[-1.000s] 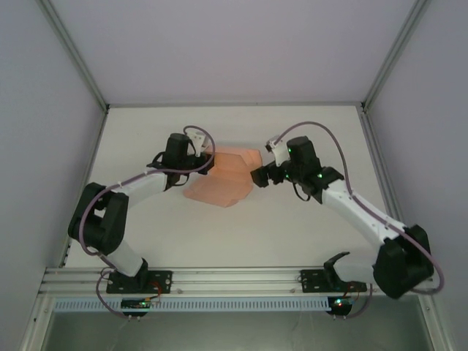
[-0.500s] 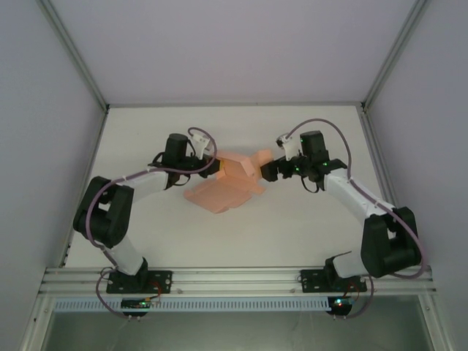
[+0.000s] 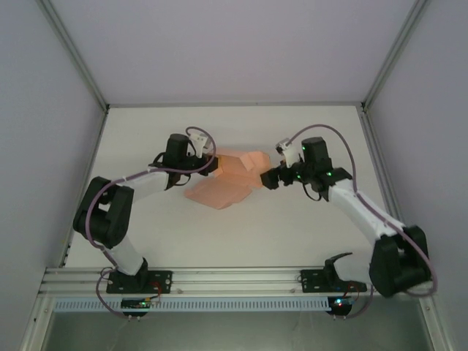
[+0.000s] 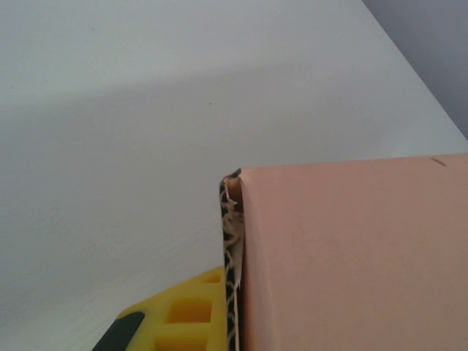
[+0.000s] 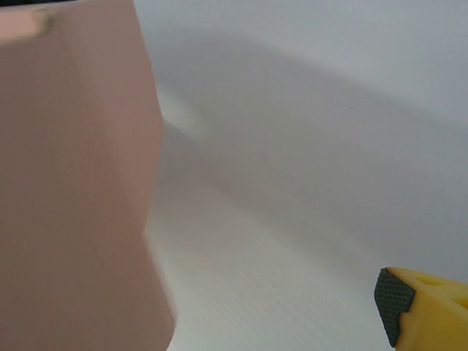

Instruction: Assemble paper box

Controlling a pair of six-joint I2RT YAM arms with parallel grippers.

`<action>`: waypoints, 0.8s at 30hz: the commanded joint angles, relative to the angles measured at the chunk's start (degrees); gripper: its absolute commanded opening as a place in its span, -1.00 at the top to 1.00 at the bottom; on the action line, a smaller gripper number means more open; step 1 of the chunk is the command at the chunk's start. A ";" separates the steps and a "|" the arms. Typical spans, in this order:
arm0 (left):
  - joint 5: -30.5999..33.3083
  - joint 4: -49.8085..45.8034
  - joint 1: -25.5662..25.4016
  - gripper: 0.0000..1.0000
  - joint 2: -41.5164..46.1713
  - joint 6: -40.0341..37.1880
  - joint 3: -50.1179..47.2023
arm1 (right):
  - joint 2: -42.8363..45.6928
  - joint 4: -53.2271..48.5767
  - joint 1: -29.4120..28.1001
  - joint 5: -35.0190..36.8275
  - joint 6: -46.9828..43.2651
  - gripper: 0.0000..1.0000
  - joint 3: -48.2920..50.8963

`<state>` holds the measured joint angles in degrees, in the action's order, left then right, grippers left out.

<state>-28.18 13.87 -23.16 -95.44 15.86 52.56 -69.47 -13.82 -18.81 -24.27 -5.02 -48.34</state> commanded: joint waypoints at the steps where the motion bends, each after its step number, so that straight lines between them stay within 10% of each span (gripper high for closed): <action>1: 1.85 -0.20 0.57 1.00 2.57 1.38 0.91 | 5.40 -4.44 -0.28 4.30 -0.66 -0.99 4.65; 24: 0.98 -2.18 0.42 1.00 0.78 1.06 1.98 | -10.72 10.30 -4.77 3.04 7.40 -0.99 -4.93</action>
<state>-26.52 11.73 -22.61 -94.94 16.21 52.58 -77.82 -4.75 -22.63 -22.68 0.64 -50.28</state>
